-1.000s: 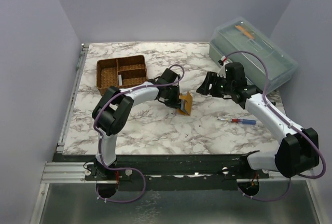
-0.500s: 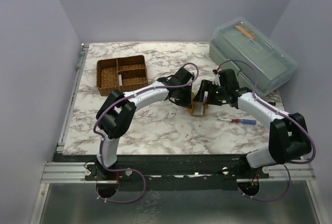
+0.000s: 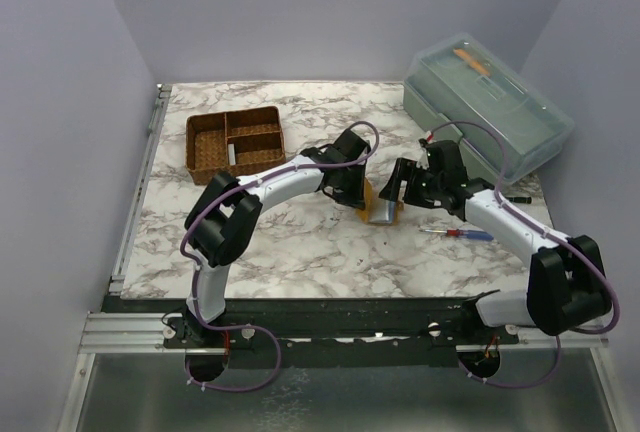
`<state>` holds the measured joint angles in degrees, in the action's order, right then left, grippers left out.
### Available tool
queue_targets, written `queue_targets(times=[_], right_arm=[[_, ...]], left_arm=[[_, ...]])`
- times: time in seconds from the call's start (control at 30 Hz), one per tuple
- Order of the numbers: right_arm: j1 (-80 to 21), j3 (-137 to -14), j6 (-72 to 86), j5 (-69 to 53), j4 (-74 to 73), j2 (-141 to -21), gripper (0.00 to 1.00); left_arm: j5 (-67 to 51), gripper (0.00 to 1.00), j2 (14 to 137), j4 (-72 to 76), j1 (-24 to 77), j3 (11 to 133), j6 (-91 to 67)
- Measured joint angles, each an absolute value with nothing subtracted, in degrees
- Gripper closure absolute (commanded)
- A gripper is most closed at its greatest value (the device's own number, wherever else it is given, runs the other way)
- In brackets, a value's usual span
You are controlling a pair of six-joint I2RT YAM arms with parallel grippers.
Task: Put the credit cards into the card holder
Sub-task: Open the card holder at the center of the board.
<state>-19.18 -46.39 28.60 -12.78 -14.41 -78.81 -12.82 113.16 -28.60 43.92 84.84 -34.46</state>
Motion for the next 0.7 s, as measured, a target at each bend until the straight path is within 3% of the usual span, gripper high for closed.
queue_targets(times=[0.43,0.7], right_arm=[[-19.18,-47.40,29.17,-15.33,-12.95,-78.28,0.24],[-19.18,-47.75,29.34,-16.49,-10.07,-82.35,0.33]], left_arm=[[-12.84,1.00,113.16,-27.40,43.22,82.91,-34.68],[-12.91,1.00,113.16,-26.20,43.20,81.60,-34.72]])
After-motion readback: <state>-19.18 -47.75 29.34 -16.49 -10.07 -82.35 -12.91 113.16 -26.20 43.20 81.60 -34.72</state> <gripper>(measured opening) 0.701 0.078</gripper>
